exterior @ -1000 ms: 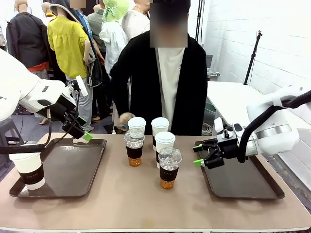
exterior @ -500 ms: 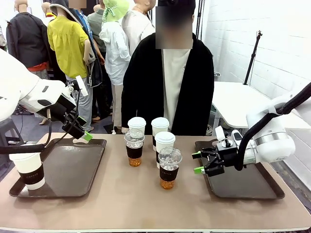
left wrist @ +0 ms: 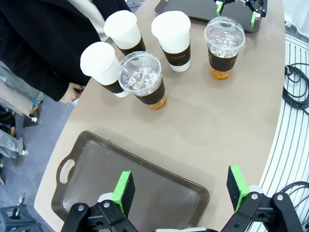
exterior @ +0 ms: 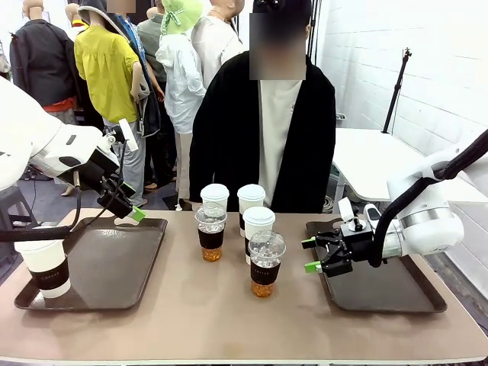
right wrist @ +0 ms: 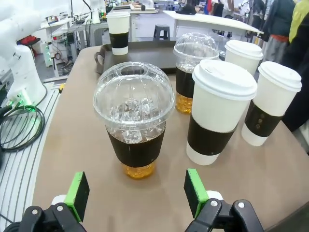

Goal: Distribute the coffee onto the tray.
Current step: Pick up one iced Americano and place it on the right Handle tray.

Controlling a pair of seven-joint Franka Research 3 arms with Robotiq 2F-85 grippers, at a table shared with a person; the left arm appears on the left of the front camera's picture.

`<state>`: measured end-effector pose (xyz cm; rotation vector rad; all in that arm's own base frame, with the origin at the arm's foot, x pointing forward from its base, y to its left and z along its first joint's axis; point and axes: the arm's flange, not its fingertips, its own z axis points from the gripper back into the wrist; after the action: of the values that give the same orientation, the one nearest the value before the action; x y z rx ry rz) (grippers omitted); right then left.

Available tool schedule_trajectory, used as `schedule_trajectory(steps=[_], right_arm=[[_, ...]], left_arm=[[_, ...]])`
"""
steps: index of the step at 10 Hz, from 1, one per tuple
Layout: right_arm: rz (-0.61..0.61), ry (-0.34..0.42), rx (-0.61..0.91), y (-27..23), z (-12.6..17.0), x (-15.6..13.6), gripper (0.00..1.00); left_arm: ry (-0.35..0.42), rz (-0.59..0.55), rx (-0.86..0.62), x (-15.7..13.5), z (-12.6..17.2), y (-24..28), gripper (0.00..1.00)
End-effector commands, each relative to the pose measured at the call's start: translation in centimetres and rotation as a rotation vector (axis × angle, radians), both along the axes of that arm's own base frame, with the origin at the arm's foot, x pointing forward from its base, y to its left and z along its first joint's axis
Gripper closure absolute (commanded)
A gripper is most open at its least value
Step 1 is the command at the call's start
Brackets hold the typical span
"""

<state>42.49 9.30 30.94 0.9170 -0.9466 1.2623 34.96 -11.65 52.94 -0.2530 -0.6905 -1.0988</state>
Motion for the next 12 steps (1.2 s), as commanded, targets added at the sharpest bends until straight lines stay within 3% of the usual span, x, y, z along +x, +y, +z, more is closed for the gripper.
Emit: schedule_trajectory(steps=[1, 12], right_arm=[[-0.005, -0.004, 0.038, 0.7, -0.9, 0.4, 0.0], [0.06, 0.0, 0.118, 5.4, -5.3, 2.1, 0.0]], left_arm=[[0.002, -0.021, -0.008, 0.1, -0.1, 0.2, 0.0], [0.002, -0.021, -0.008, 0.1, -0.1, 0.2, 0.0]])
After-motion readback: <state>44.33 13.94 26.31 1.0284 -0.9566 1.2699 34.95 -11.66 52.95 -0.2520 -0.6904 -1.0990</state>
